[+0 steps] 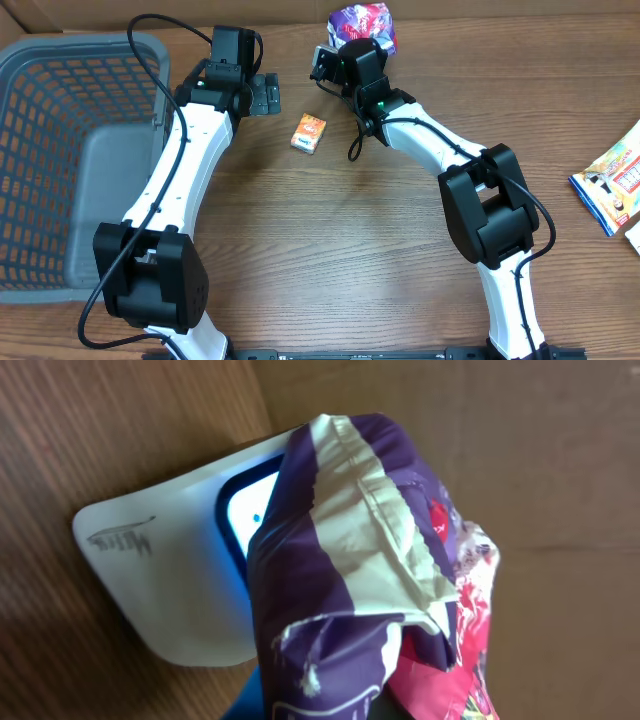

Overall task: Scan the item barcode
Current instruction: 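Hold the pouch's barcode against the scanner window, turning it, then carry the pouch to the right edge and release it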

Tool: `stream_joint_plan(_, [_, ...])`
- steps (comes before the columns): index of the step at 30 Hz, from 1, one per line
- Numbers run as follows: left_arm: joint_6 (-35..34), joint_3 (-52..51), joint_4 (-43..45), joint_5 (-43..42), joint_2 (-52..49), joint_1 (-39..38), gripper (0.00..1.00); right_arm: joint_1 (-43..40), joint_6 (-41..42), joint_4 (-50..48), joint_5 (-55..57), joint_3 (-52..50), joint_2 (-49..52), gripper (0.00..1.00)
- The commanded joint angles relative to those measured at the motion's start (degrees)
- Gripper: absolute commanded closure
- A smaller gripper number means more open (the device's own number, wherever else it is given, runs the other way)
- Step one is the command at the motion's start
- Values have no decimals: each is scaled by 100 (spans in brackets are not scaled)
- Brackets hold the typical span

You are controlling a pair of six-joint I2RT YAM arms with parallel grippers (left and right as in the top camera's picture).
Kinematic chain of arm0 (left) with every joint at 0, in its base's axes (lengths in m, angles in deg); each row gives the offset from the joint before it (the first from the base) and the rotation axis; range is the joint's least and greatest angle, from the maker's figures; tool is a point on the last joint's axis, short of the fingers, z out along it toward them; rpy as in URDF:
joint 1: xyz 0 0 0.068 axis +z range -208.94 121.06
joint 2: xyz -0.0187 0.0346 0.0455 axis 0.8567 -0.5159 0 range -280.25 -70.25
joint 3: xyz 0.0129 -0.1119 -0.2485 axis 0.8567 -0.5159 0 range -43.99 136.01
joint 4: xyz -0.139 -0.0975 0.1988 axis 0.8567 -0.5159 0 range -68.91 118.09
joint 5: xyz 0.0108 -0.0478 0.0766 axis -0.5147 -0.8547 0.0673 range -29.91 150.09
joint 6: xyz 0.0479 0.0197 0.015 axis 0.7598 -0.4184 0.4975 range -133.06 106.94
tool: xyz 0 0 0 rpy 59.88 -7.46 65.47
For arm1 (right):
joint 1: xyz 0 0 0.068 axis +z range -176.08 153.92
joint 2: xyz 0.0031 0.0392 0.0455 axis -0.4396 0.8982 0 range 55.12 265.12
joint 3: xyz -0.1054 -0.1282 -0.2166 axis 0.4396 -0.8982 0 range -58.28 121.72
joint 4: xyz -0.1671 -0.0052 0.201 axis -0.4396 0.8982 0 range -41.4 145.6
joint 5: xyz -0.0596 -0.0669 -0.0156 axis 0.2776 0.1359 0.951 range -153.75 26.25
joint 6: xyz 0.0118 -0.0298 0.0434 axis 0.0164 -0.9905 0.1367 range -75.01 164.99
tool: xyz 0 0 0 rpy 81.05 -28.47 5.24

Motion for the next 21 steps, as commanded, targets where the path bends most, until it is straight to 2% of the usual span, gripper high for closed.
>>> stream_joint_plan(1, [17,149,-24,76,129,33,0,-107,-4,-116,-13,-50,-367,96])
stream_joint_plan(9, [15,149,-205,76,129,31,0,-413,2,201,55,-50,-1257,96])
stream_joint_plan(12, [-146,149,-289,74,129,31,0,-533,422,691,260,-50,-1738,96])
stream_joint_plan(16, [-632,149,-348,72,129,-127,0,-957,2931,1845,387,-48,-2400,96])
stream_joint_plan(17, [-693,149,-297,68,129,-308,0,-1322,4221,2562,59,-48,-2658,96])
stream_joint_plan(21, [-684,151,-280,79,129,-809,0,-2312,5720,3965,-503,-48,-2927,96])
